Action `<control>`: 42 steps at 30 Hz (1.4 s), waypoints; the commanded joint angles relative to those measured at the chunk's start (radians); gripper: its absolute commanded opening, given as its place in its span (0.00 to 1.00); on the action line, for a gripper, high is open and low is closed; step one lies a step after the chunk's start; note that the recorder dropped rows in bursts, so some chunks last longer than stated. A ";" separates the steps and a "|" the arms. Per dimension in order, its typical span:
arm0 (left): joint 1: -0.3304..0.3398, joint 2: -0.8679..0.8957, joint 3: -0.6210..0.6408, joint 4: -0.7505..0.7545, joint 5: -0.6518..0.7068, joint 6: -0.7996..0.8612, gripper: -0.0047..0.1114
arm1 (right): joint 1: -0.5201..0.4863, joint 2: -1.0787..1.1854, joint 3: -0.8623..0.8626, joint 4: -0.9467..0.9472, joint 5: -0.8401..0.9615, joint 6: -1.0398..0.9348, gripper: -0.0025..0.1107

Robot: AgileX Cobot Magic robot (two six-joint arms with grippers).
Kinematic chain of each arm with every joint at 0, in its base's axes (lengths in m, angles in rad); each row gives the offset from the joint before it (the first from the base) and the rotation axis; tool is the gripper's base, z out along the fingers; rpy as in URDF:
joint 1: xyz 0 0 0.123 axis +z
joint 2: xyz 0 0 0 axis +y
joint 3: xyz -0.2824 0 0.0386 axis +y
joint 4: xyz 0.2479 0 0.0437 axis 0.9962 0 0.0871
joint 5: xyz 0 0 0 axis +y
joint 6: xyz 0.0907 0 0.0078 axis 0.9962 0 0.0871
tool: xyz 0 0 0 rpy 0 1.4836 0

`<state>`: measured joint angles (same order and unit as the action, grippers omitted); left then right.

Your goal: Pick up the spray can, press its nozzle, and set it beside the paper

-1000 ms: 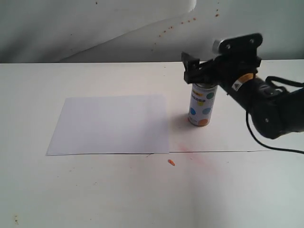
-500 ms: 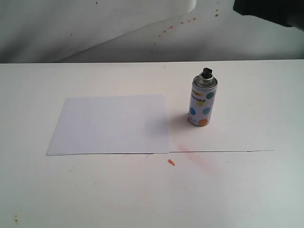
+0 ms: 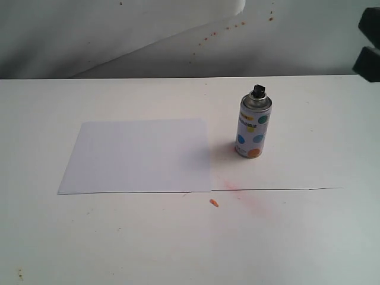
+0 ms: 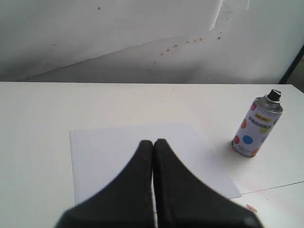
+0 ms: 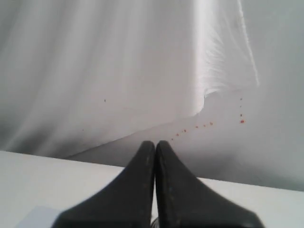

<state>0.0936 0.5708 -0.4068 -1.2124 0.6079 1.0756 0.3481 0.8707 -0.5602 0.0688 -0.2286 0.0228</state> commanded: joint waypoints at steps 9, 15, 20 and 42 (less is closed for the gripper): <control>-0.005 -0.006 0.008 -0.008 -0.002 0.002 0.04 | 0.002 -0.029 0.017 0.015 -0.074 0.004 0.02; -0.005 -0.006 0.008 -0.008 -0.002 0.002 0.04 | 0.002 -0.029 0.017 0.058 -0.074 0.014 0.02; -0.005 -0.006 0.008 -0.008 -0.002 0.002 0.04 | 0.002 -0.029 0.017 0.060 -0.074 0.014 0.02; -0.005 -0.006 0.008 -0.008 -0.002 0.002 0.04 | -0.002 -0.047 0.017 0.052 -0.044 -0.044 0.02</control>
<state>0.0936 0.5708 -0.4068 -1.2124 0.6079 1.0756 0.3481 0.8449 -0.5502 0.1237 -0.2924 0.0158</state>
